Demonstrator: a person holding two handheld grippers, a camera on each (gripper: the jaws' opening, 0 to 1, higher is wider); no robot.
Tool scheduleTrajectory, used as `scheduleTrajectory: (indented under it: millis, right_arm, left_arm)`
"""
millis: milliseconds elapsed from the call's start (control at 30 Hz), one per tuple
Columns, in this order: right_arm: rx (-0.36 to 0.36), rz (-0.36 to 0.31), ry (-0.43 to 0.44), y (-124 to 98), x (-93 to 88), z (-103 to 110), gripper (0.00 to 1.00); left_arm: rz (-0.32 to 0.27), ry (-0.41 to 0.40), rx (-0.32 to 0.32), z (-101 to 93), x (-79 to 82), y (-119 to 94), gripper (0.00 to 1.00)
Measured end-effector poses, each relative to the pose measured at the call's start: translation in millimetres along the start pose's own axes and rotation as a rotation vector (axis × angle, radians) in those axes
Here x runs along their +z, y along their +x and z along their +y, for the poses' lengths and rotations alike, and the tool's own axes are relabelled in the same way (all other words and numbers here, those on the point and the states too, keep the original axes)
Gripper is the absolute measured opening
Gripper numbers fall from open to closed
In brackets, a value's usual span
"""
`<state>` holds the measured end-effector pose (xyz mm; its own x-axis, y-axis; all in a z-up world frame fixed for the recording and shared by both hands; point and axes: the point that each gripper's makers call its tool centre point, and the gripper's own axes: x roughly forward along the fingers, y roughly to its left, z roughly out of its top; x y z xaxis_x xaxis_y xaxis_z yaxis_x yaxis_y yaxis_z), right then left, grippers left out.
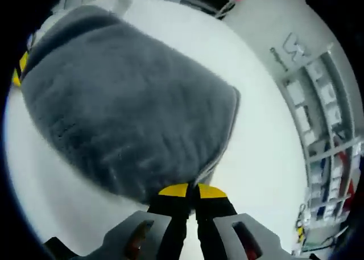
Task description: Open the folded towel by lifting each exposed corner and separating the folded layers until the towel lies flat within the target outline without major curled edges
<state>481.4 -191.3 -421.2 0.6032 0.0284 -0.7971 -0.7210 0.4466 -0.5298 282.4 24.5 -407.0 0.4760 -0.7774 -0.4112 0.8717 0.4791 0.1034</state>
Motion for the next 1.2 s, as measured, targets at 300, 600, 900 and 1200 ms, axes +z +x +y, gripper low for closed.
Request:
scheduleTrajectory:
  millis: [300,600,900,1200]
  right_arm:
    - [0.028,0.002,-0.068,18,11.5,-22,0.00]
    - [0.053,-0.038,-0.140,30,25.9,-33,0.00]
    - [0.095,-0.072,-0.157,40,44.6,-36,0.00]
    - [0.093,-0.148,-0.195,50,71.8,-37,0.00]
  left_arm:
    - [-0.027,0.013,-0.057,-19.5,8.9,15,0.04]
    - [-0.056,0.029,-0.084,-37.8,18.1,32,0.04]
    - [-0.065,0.065,-0.105,-44.5,22.5,41,0.04]
    - [-0.042,0.168,-0.095,-52.7,28.5,59,0.04]
